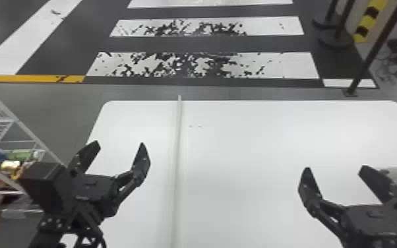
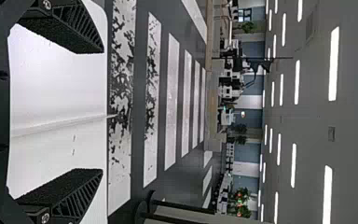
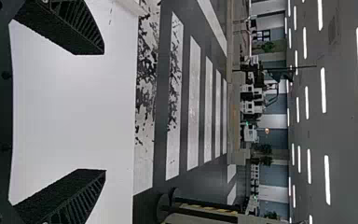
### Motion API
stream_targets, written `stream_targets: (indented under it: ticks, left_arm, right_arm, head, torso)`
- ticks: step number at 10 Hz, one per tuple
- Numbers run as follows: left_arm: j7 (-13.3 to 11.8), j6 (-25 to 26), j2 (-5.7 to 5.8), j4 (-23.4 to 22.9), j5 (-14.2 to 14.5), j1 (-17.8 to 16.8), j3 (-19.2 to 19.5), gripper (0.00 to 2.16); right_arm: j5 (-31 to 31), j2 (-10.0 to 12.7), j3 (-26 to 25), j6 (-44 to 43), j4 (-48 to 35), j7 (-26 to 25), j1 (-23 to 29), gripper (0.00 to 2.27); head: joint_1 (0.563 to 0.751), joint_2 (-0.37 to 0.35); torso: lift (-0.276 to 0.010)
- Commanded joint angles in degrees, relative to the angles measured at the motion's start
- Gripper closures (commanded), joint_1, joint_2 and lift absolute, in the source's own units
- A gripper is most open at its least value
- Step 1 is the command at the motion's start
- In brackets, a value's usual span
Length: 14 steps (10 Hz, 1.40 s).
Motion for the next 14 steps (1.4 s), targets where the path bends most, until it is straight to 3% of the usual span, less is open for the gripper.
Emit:
stream_targets:
  ticks: [1, 14]
  left_arm:
    - [-0.1, 0.0, 0.0, -0.1, -0.1, 0.1, 0.1, 0.08]
    - [0.0, 0.0, 0.08, -0.1, -0.1, 0.1, 0.2, 0.08]
  right_arm:
    - [0.0, 0.0, 0.1, 0.2, 0.0, 0.0, -0.1, 0.0]
    - [0.0, -0.1, 0.1, 1.2, -0.1, 0.1, -0.2, 0.03]
  head:
    - [0.695, 0.1]
    - [0.695, 0.103]
  torso:
    - [-0.029]
    - [-0.029]
